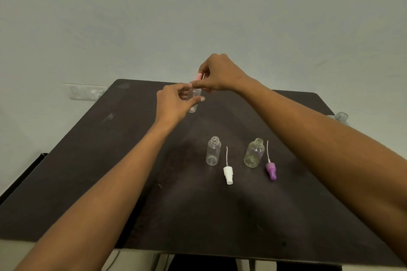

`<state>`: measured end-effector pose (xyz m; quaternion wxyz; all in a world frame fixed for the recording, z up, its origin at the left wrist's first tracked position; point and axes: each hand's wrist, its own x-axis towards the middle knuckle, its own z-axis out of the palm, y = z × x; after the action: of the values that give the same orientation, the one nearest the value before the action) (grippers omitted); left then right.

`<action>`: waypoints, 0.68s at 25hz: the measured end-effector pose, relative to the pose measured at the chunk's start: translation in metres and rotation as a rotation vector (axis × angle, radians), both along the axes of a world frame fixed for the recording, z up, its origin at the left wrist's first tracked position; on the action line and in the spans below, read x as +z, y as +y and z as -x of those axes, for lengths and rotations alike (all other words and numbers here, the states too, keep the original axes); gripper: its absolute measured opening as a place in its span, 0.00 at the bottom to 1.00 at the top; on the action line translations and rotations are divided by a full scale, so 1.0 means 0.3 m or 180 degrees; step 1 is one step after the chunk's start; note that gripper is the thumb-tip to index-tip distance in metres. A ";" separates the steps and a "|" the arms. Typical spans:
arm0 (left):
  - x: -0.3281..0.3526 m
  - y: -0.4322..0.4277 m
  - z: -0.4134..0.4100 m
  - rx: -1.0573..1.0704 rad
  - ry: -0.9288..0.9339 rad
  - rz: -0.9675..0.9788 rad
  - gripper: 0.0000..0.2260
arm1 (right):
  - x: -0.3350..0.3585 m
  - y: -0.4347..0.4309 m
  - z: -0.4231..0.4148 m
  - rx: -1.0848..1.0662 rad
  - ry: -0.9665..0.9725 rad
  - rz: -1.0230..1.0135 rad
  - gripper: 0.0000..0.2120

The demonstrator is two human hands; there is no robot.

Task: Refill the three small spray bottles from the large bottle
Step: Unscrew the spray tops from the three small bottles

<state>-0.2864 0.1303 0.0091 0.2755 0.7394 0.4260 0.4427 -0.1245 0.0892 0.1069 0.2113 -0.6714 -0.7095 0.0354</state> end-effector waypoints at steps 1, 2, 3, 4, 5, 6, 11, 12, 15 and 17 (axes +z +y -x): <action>0.016 -0.025 0.025 0.0061 -0.0028 -0.0040 0.26 | 0.026 -0.018 0.020 0.0084 -0.0026 0.0017 0.15; 0.031 -0.054 0.051 0.0111 -0.0042 -0.0089 0.27 | 0.052 -0.038 0.043 0.0169 -0.0049 0.0033 0.15; 0.044 -0.085 0.079 0.0152 -0.0052 -0.0145 0.27 | 0.076 -0.060 0.068 0.0262 -0.0084 0.0042 0.14; 0.056 -0.114 0.105 0.0187 -0.0065 -0.0194 0.27 | 0.098 -0.081 0.092 0.0355 -0.0122 0.0049 0.14; 0.068 -0.138 0.129 0.0216 -0.0084 -0.0230 0.26 | 0.117 -0.099 0.115 0.0446 -0.0144 0.0052 0.14; 0.081 -0.160 0.153 0.0228 -0.0108 -0.0255 0.26 | 0.134 -0.118 0.137 0.0534 -0.0142 0.0058 0.15; 0.124 -0.252 0.234 0.0045 -0.0187 -0.0238 0.22 | 0.222 -0.213 0.186 0.1154 -0.0418 0.0266 0.08; 0.127 -0.267 0.244 -0.0010 -0.0193 -0.0233 0.22 | 0.241 -0.230 0.185 0.1295 -0.0508 0.0365 0.06; 0.130 -0.302 0.255 -0.0052 -0.0161 -0.0238 0.23 | 0.274 -0.275 0.197 0.1500 -0.0715 0.0565 0.13; 0.129 -0.321 0.252 -0.0001 -0.0124 -0.0242 0.24 | 0.274 -0.295 0.215 0.1427 -0.0596 0.0439 0.12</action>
<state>-0.3621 0.0341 0.0478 0.2555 0.7406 0.4033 0.4728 -0.1890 0.0007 0.1891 0.0852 -0.5104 -0.8531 0.0673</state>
